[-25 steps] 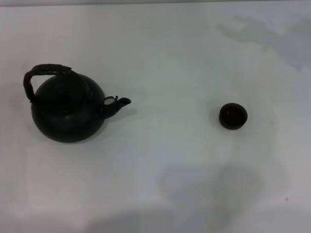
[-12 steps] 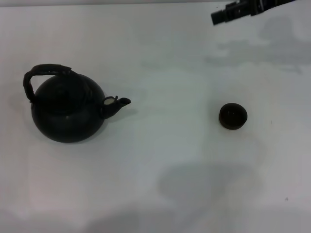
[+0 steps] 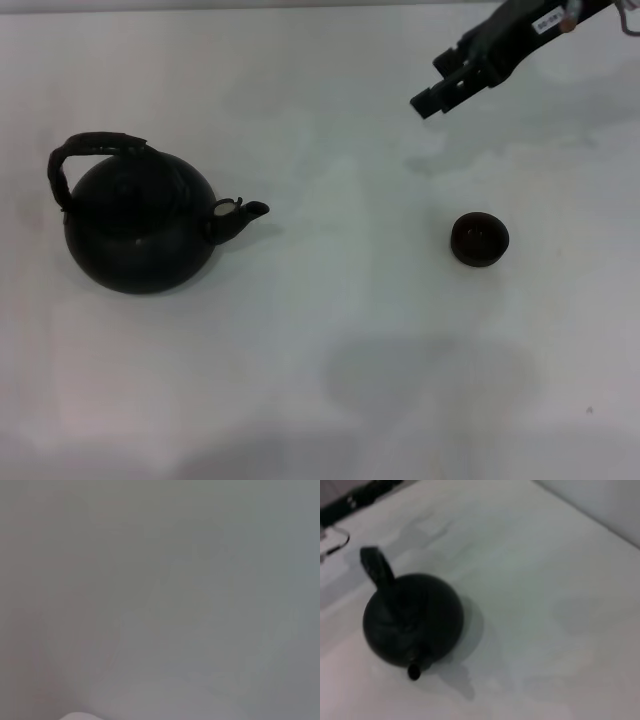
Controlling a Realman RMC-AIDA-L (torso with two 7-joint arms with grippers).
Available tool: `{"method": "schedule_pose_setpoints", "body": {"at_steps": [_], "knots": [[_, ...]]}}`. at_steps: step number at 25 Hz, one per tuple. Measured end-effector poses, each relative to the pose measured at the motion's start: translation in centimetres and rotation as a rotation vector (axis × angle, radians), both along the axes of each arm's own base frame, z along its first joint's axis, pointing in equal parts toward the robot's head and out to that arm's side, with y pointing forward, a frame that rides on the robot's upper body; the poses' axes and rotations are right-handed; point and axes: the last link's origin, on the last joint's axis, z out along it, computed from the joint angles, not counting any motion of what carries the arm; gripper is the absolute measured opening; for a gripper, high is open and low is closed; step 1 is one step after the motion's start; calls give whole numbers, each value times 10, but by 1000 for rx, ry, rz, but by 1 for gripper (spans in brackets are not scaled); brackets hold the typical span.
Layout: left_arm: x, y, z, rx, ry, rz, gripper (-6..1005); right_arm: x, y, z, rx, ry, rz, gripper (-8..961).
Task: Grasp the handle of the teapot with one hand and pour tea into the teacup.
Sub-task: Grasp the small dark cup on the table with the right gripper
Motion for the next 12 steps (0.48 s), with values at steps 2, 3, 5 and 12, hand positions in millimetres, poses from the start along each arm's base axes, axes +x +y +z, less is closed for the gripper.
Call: {"method": "schedule_pose_setpoints", "body": {"at_steps": [2,3,5,12], "knots": [[-1,-1,1,7,-4,6,767,-4,-2,-1,-3,-25,30,799],[-2,-1,1,9,-5,8,767,-7,-3,-1,1,-37,45,799],[-2,-2,1,10,-6,11,767,-6,-7,-1,-3,-82,57,798],[-2,-3,0,10,-7,12,767,-8,-20,-8,-33,-188,60,795]]}}
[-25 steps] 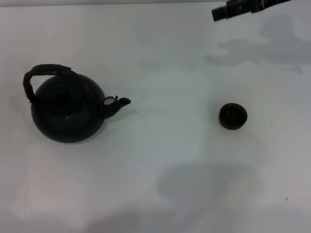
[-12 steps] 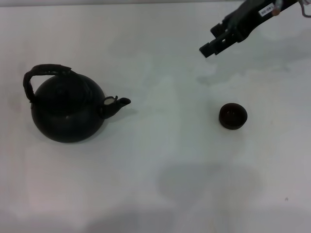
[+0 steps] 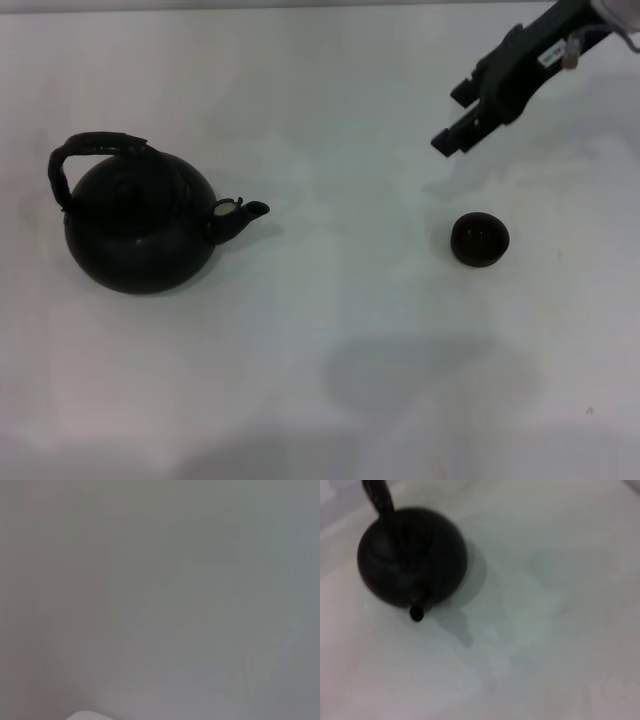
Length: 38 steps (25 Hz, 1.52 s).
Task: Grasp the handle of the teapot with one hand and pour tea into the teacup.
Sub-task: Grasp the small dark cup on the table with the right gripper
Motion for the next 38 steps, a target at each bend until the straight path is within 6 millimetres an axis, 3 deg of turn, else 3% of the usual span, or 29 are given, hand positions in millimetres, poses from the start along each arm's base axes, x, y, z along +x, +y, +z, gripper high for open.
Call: {"method": "schedule_pose_setpoints", "body": {"at_steps": [21,38], "knots": [[0,2,-1,28,-39,11,767,5,-21,-5,-61,-183,-54,793],[1,3,2,38,-36,11,767,-1,-29,-37,-124,-356,81,792]]}}
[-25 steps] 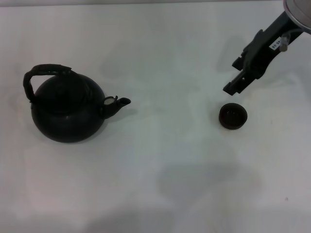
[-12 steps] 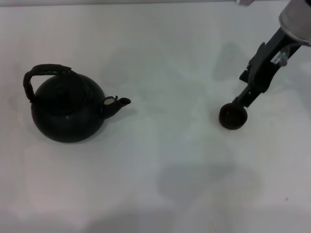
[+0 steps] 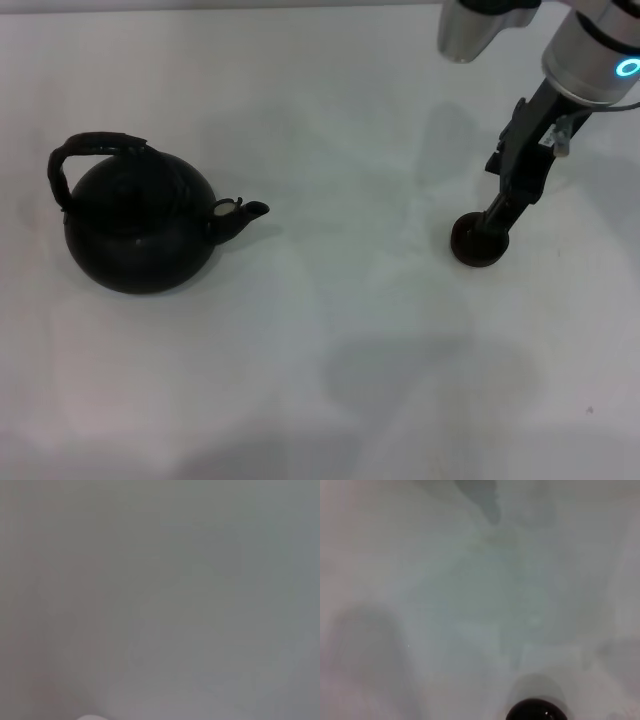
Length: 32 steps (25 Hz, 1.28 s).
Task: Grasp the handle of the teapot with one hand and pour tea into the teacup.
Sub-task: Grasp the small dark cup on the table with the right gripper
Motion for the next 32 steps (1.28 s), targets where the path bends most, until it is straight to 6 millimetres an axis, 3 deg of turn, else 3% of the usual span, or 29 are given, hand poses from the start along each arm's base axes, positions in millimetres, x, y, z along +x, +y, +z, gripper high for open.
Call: {"method": "schedule_pose_setpoints", "body": {"at_steps": [12,17,22,32], "knots": [[1,3,1,-1,5,-5,766,-1,-8,-16,-63,-95,78,776],[1,3,0,-4,4,-1,766,0,-8,-16,-58,-90,84,690],[2,4,0,-5,4,-2,766,1,-14,-23,-69,-106,148,706],[2,5,-1,-6,0,-3,766,6,-19,-29,-78,-102,158,875]]}}
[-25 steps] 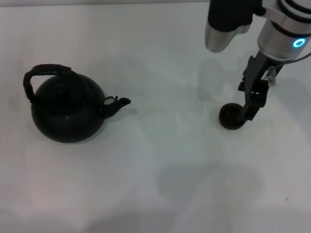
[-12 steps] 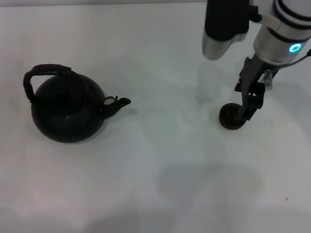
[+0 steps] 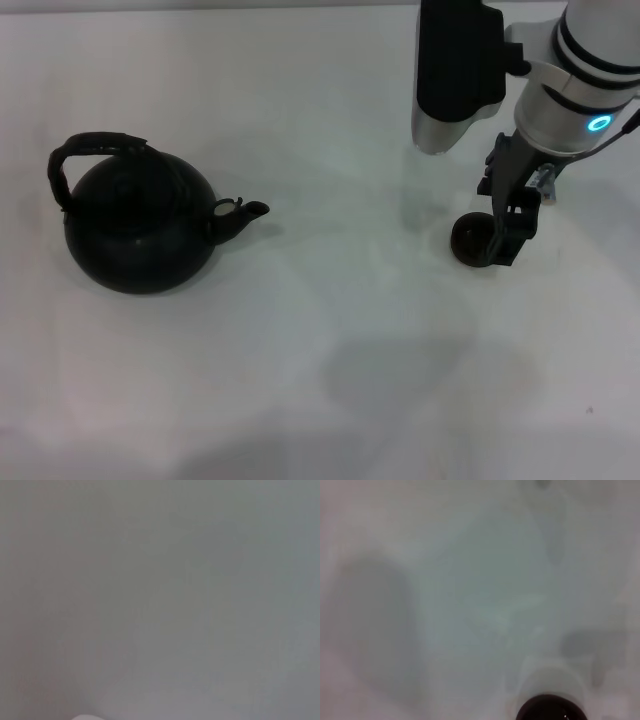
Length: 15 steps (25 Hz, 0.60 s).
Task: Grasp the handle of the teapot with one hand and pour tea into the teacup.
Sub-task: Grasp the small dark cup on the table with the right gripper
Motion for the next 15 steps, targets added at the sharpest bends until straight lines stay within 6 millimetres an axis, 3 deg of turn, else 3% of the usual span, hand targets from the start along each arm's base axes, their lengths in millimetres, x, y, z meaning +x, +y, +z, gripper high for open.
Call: {"method": "schedule_pose_setpoints", "body": {"at_steps": [15], "knots": [[0,0,-1,-2,-1,2,766,9,-2,-8,0,-5,17,864]]}}
